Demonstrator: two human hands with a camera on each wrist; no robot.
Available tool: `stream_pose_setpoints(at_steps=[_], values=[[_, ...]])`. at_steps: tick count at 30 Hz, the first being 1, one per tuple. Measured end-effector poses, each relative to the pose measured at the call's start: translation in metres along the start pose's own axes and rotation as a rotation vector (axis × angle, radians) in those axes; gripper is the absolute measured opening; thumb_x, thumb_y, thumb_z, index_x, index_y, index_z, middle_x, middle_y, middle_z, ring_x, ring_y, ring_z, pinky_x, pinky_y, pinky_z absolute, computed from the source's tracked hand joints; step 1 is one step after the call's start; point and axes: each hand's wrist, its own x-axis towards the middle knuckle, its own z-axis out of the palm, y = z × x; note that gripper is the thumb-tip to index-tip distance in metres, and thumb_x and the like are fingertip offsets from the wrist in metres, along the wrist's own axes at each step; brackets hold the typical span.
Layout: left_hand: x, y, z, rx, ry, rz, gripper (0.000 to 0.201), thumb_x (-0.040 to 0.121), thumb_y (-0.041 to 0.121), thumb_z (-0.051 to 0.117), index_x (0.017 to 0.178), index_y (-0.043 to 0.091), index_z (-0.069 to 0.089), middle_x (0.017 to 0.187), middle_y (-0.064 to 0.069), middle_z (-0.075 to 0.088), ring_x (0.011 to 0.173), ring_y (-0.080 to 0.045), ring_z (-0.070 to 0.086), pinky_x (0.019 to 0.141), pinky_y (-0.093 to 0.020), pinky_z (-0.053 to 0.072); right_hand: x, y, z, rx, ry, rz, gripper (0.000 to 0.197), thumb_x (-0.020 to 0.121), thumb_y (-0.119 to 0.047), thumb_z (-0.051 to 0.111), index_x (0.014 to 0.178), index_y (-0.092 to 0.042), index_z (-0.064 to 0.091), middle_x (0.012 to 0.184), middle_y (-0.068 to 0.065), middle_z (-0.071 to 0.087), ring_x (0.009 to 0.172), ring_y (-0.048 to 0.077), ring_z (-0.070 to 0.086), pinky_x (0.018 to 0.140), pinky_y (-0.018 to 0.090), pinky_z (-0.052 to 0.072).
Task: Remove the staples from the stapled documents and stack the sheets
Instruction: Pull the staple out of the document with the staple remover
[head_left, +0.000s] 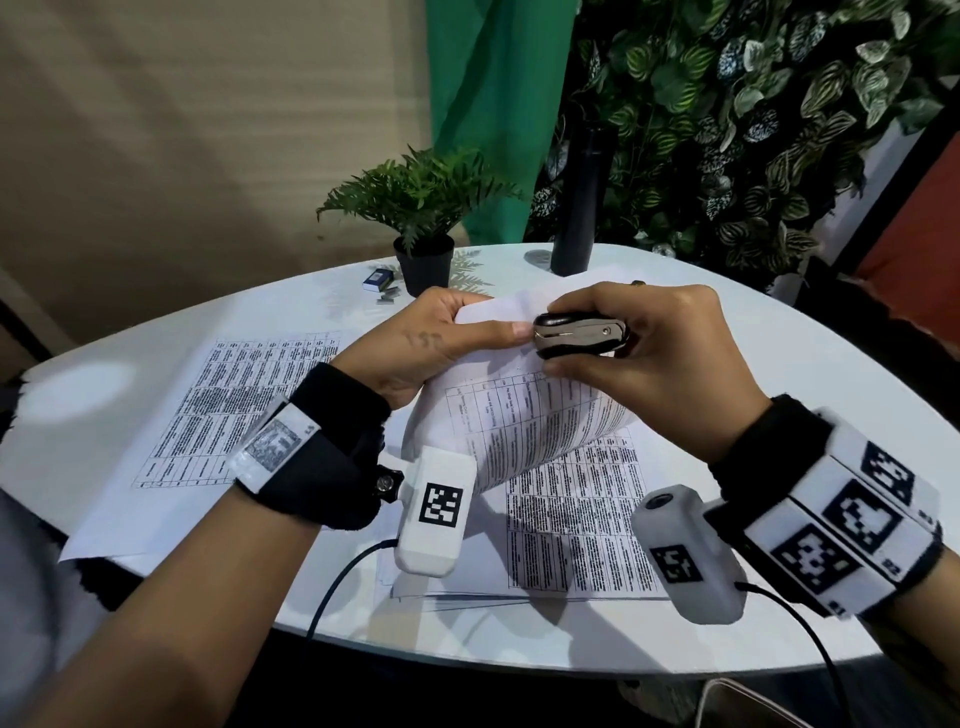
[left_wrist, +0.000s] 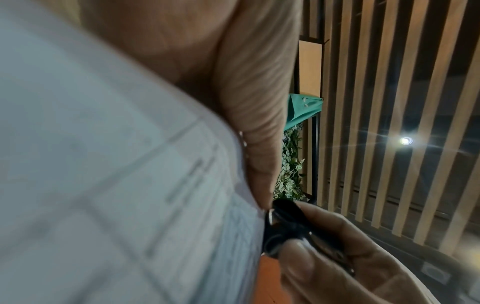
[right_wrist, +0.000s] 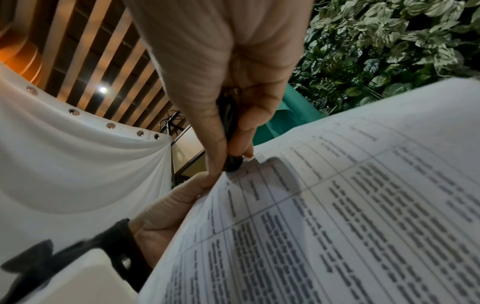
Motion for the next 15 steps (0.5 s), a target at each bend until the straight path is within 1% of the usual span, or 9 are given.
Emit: stream_pose_setpoints(at_steps=[2, 4, 5, 7, 9, 11, 12, 14, 15], values=[[-0.001, 0.0, 0.002, 0.031, 0.039, 0.023, 0.024, 0.069, 0.015, 0.067, 0.088, 0.001, 0.068, 0.074, 0.0, 0.072, 0.066, -0.01, 0.066, 0.071, -0.022, 0.053, 0.0, -0.001, -0.001, 0.019, -0.01, 0.008, 0.028, 0.065, -0.024, 0.077, 0.09, -0.014, 0.072, 0.079, -0.002, 0.072, 0.074, 0.01, 0.065, 0.069, 0.028, 0.05], [-0.001, 0.001, 0.005, 0.085, 0.087, 0.053, 0.011, 0.076, 0.008, 0.066, 0.085, 0.001, 0.068, 0.067, 0.003, 0.071, 0.061, -0.006, 0.063, 0.065, -0.02, 0.051, 0.0, -0.002, -0.001, 0.011, -0.01, 0.001, 0.028, 0.065, -0.024, 0.077, 0.09, -0.014, 0.072, 0.079, -0.001, 0.072, 0.073, 0.009, 0.064, 0.069, 0.028, 0.05], [-0.001, 0.003, 0.006, 0.117, 0.108, 0.072, 0.004, 0.079, 0.004, 0.065, 0.082, 0.003, 0.068, 0.063, 0.006, 0.069, 0.058, -0.004, 0.062, 0.061, -0.016, 0.05, 0.001, -0.002, -0.001, -0.004, -0.007, -0.008, 0.028, 0.065, -0.025, 0.077, 0.09, -0.013, 0.072, 0.078, -0.001, 0.072, 0.072, 0.009, 0.063, 0.068, 0.027, 0.049], [-0.001, 0.002, 0.008, 0.19, 0.15, 0.125, 0.01, 0.082, 0.002, 0.065, 0.076, 0.01, 0.068, 0.058, 0.009, 0.066, 0.054, 0.0, 0.057, 0.055, -0.012, 0.045, 0.001, -0.003, -0.001, -0.075, -0.002, -0.043, 0.029, 0.065, -0.026, 0.075, 0.09, -0.012, 0.072, 0.077, 0.0, 0.071, 0.071, 0.011, 0.063, 0.067, 0.029, 0.048], [0.0, 0.002, 0.01, 0.238, 0.168, 0.171, 0.014, 0.082, 0.002, 0.066, 0.073, 0.012, 0.069, 0.058, 0.011, 0.063, 0.055, 0.0, 0.053, 0.055, -0.013, 0.041, 0.002, -0.003, -0.001, -0.18, -0.007, -0.09, 0.029, 0.065, -0.025, 0.073, 0.091, -0.012, 0.072, 0.077, 0.002, 0.071, 0.07, 0.019, 0.064, 0.065, 0.036, 0.049], [0.0, 0.001, 0.011, 0.254, 0.178, 0.192, 0.017, 0.083, 0.001, 0.066, 0.07, 0.013, 0.068, 0.056, 0.012, 0.059, 0.054, 0.002, 0.049, 0.053, -0.012, 0.038, 0.002, -0.003, -0.001, -0.269, -0.015, -0.125, 0.028, 0.065, -0.024, 0.071, 0.09, -0.01, 0.071, 0.075, 0.005, 0.07, 0.069, 0.026, 0.064, 0.061, 0.038, 0.052], [-0.001, 0.001, 0.012, 0.262, 0.188, 0.199, 0.016, 0.082, 0.002, 0.067, 0.07, 0.012, 0.068, 0.058, 0.01, 0.058, 0.054, 0.001, 0.048, 0.052, -0.011, 0.038, 0.002, -0.003, 0.0, -0.289, -0.017, -0.13, 0.028, 0.065, -0.024, 0.071, 0.09, -0.01, 0.071, 0.074, 0.005, 0.069, 0.068, 0.027, 0.064, 0.06, 0.04, 0.052], [-0.001, 0.0, 0.013, 0.26, 0.186, 0.215, 0.006, 0.08, 0.008, 0.072, 0.074, 0.007, 0.07, 0.066, 0.0, 0.058, 0.06, -0.004, 0.049, 0.055, -0.015, 0.038, 0.002, -0.004, -0.001, -0.275, -0.019, -0.112, 0.028, 0.066, -0.024, 0.07, 0.089, -0.01, 0.071, 0.072, 0.006, 0.068, 0.067, 0.028, 0.062, 0.06, 0.041, 0.051], [-0.002, 0.0, 0.013, 0.266, 0.188, 0.225, 0.012, 0.077, 0.015, 0.073, 0.078, 0.003, 0.071, 0.071, -0.004, 0.058, 0.064, -0.008, 0.049, 0.058, -0.019, 0.039, 0.002, -0.005, -0.001, -0.252, -0.019, -0.098, 0.027, 0.066, -0.025, 0.071, 0.089, -0.01, 0.071, 0.072, 0.006, 0.068, 0.067, 0.027, 0.062, 0.06, 0.041, 0.051]])
